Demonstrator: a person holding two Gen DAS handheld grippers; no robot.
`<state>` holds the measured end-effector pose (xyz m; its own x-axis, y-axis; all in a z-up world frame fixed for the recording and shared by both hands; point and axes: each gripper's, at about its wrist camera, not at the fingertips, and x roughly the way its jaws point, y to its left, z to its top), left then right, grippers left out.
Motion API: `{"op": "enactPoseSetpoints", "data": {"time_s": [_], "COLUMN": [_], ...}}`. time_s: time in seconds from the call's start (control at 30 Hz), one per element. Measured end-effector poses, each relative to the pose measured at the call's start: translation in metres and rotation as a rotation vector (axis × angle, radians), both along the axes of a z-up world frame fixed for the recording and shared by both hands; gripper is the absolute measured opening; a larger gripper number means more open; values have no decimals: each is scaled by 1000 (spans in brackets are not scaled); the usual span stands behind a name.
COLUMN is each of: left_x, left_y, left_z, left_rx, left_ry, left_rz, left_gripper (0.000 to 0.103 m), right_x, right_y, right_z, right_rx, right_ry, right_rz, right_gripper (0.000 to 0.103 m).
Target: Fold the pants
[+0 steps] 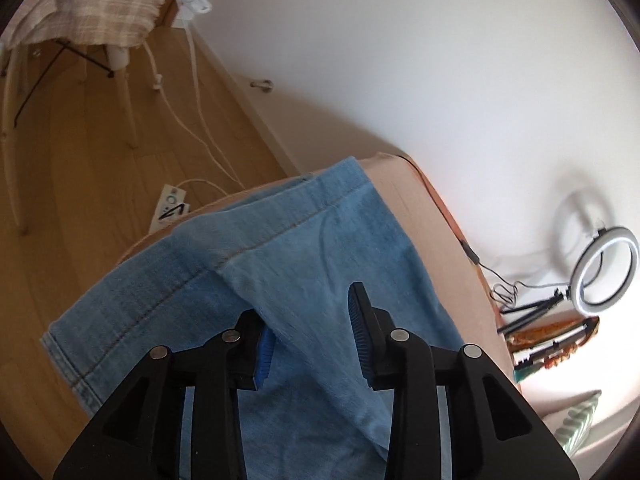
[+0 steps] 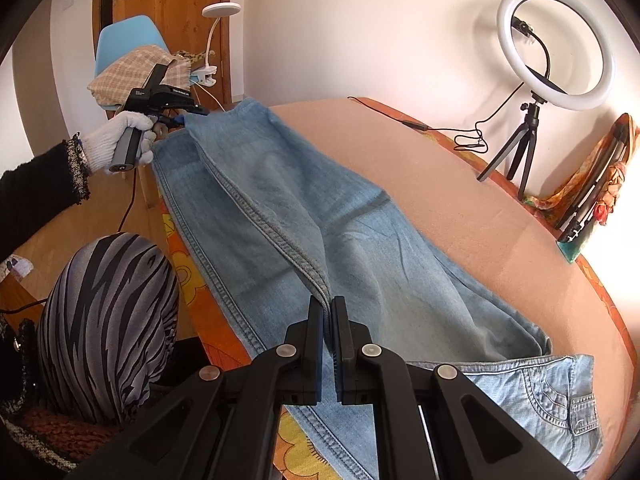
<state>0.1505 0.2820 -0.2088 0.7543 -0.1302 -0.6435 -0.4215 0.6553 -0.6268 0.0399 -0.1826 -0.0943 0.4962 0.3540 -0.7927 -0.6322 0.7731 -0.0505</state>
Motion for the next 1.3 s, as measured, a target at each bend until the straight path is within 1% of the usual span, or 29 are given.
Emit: {"op": "enactPoseSetpoints", "data": {"time_s": [0.07, 0.1, 0.13, 0.17, 0.3, 0.4, 0.47, 0.53, 0.63, 0.77, 0.83, 0.9, 0.97, 1.0, 1.07, 1.1, 1.13, 1.23, 1.3], "left_x": [-2, -3, -4, -4, -10, -21, -34, -46, -59, -73, -78, -81, -80, -76, -70, -69, -66, -61, -57], "left_y": [3, 3, 4, 5, 8, 10, 7, 4, 6, 8, 7, 7, 11, 13, 18, 21, 23, 24, 25], "left_z": [-5, -5, -4, -2, 11, 19, 21, 15, -1, -16, -17, -13, -11, -11, -15, -18, -20, -21, -20], "left_rx": [-12, -7, 2, 11, 44, 52, 75, 83, 69, 62, 72, 95, 93, 77, 25, 14, 1, -19, -14], "left_ry": [-6, -12, -20, -25, -56, -92, -106, -106, -75, -52, -52, -56, -59, -57, -53, -47, -37, -34, -29], "left_rz": [11, 13, 10, 6, -21, -27, -27, -27, -13, 11, 12, 11, 13, 13, 9, 12, 13, 20, 29], "left_gripper": [28, 20, 7, 6, 6, 5, 5, 5, 5, 5, 5, 5, 5, 5, 10, 16, 25, 33, 33], "right_x": [1, 2, 3, 4, 13, 17, 13, 5, -4, -9, -9, -8, -6, -4, -4, -4, -5, -6, -6], "right_y": [1, 1, 2, 3, 3, -1, -4, -5, -3, 2, 3, 2, -1, -1, -1, 1, 1, 3, 3], "right_z": [-1, -1, -1, 0, 4, 14, 23, 28, 22, -2, -8, -8, -4, -4, -3, -3, -4, -5, -5], "right_rx": [-5, -9, -15, -21, -36, -27, -15, -12, -25, -63, -69, -64, -63, -66, -72, -75, -77, -75, -73], "right_ry": [0, -2, -6, -11, -39, -72, -91, -102, -73, -10, 5, 9, 5, 5, -1, -3, -4, 0, 3], "right_rz": [-2, -4, -7, -9, -32, -54, -52, -38, -12, 15, 19, 15, 13, 13, 13, 14, 13, 8, 2], "right_gripper": [1, 1, 1, 1, 1, 1, 1, 1, 1, 1, 1, 1, 1, 1, 1, 1, 1, 1, 1]}}
